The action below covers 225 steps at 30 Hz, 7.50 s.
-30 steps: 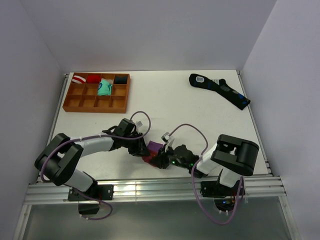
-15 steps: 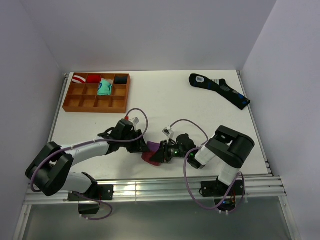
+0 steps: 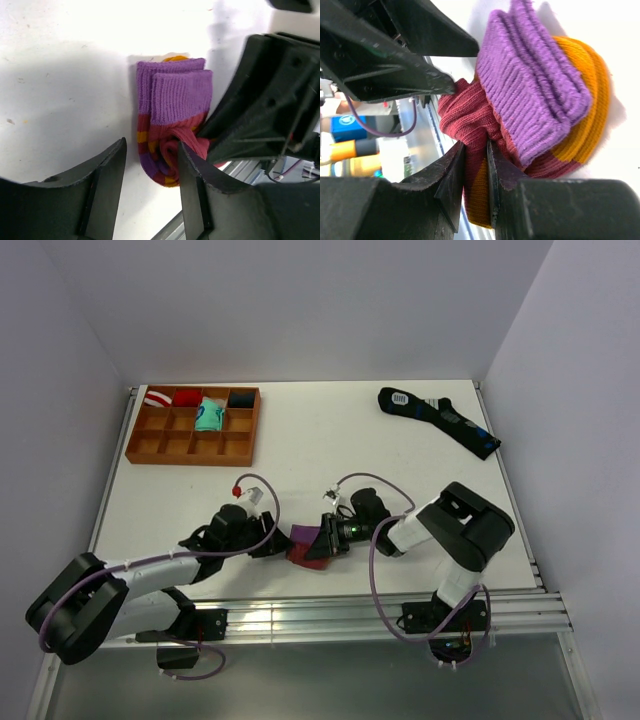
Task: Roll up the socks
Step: Roll the sock at the center of the board.
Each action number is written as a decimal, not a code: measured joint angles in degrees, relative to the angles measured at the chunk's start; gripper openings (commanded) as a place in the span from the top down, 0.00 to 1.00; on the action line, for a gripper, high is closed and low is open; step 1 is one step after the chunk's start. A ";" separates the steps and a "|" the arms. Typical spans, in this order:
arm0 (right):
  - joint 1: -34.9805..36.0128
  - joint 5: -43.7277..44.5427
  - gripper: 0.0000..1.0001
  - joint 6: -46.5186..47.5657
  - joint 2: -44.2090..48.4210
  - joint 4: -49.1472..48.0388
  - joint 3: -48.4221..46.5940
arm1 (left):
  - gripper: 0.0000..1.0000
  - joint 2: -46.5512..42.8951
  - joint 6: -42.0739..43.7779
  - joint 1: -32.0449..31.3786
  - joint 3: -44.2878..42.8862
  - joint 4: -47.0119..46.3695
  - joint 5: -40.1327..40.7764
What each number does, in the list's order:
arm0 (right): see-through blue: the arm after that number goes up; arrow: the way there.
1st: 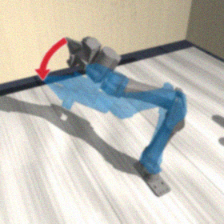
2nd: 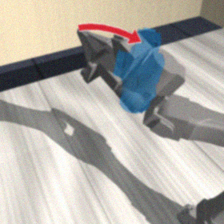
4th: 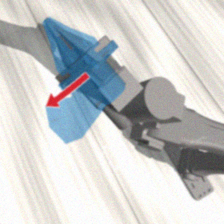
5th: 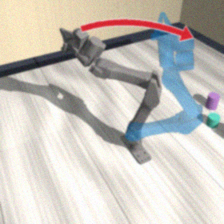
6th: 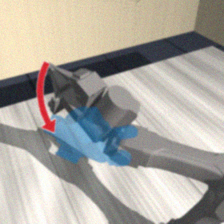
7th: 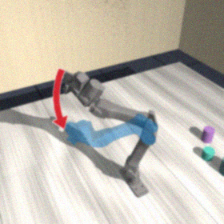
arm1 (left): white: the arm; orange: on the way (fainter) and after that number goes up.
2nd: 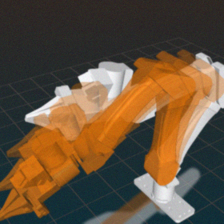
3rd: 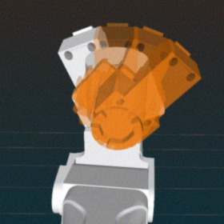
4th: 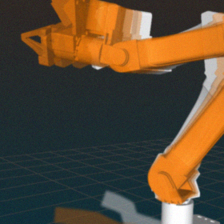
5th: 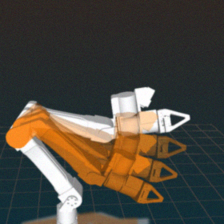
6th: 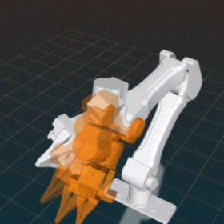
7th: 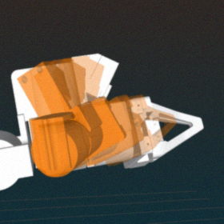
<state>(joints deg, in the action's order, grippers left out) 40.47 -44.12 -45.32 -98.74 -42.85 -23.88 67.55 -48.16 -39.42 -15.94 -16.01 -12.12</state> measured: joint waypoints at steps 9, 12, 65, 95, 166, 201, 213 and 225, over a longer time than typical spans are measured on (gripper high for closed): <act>-3.26 -6.69 0.72 1.86 -0.98 13.29 -5.38 | 0.40 -3.04 0.26 -0.28 7.15 -13.81 -0.04; -4.39 -9.25 0.72 2.69 -2.21 17.62 -7.61 | 0.40 -2.43 0.81 -0.44 8.57 -17.62 -0.22; -9.03 -17.09 0.72 14.73 -9.49 51.76 -22.08 | 0.37 13.84 7.02 -15.82 4.87 -31.65 11.08; -10.10 -12.50 0.52 11.98 -1.90 45.75 -15.85 | 1.00 18.97 0.35 -16.31 -5.51 -21.16 13.42; 33.24 61.55 0.38 22.25 24.74 -3.48 15.82 | 1.00 22.47 3.76 -8.70 -29.29 29.31 -3.78; 23.96 50.90 0.73 4.37 9.09 -21.88 17.14 | 1.00 15.15 -5.25 -5.40 -18.93 19.91 -2.40; 14.97 34.58 0.75 2.29 6.71 -15.63 11.34 | 0.99 4.24 -14.53 -5.84 -11.41 18.78 6.88; 9.27 22.08 0.77 0.24 2.29 -13.05 6.86 | 0.72 2.05 -19.21 -6.16 -8.52 17.09 11.45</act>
<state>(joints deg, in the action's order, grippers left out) 49.74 -22.04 -45.08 -96.44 -55.90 -17.02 69.60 -67.37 -45.58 -24.47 1.08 -0.67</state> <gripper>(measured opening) 0.359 0.212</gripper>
